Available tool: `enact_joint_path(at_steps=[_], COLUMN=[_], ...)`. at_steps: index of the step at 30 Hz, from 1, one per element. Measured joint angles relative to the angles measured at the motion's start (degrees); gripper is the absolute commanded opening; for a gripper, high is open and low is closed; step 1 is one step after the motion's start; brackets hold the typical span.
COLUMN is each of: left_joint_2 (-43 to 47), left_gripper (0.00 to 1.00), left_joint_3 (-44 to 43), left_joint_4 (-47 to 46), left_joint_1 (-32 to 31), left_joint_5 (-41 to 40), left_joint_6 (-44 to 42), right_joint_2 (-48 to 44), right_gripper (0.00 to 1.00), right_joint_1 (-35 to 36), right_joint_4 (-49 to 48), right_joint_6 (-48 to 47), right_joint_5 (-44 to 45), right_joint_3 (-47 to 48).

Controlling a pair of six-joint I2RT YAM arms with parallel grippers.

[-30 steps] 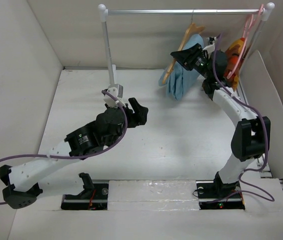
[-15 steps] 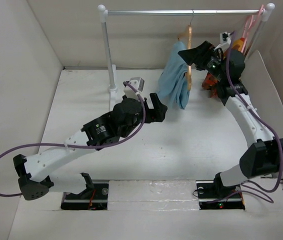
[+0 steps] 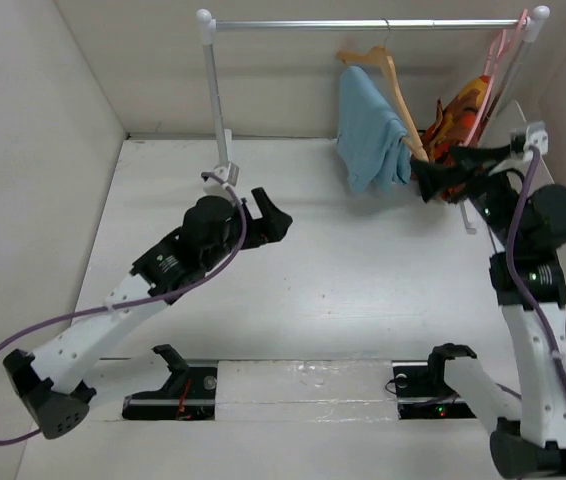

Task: Place the trousers on the hanger
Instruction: Hang the hanger with trousers onto the clothesline

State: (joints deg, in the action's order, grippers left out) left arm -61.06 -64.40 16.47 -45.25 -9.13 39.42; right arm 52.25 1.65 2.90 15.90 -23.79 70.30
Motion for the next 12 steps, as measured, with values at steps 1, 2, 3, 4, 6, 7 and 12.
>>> enact_joint_path(at_steps=[1,2,3,4,6,7,12], left_joint_2=[2.2,4.5,5.4,8.9,13.0,15.0,22.6], left_gripper=[0.82,0.82,0.82,0.82,0.82,0.82,0.83], left_joint_3=[1.9,3.8,4.5,7.4,11.0,12.7,19.1], left_joint_4=[0.3,0.8,1.4,1.8,3.1,3.9,7.0], left_joint_1=[0.0,0.1,0.1,0.1,0.1,0.1,0.1], left_joint_5=[-0.2,-0.4,-0.6,-0.6,-1.2,-1.5,-2.2], left_joint_6=[0.4,0.9,1.7,2.0,3.3,4.0,6.9], right_joint_2=[-3.1,-6.6,-9.7,-12.5,-17.3,-19.7,-30.5], right_gripper=[1.00,1.00,1.00,1.00,1.00,1.00,1.00], right_joint_1=[-0.1,-0.2,0.0,0.2,1.4,2.1,3.3], right_joint_4=[1.6,3.1,5.2,7.9,13.7,19.5,28.4], right_joint_6=[-1.2,-2.4,-3.7,-4.9,-7.5,-10.0,-12.7], right_joint_5=[-0.1,-0.2,-0.2,-0.1,1.3,3.3,7.4], right_joint_3=[-2.7,-5.4,-8.0,-10.1,-12.8,-14.2,-21.0])
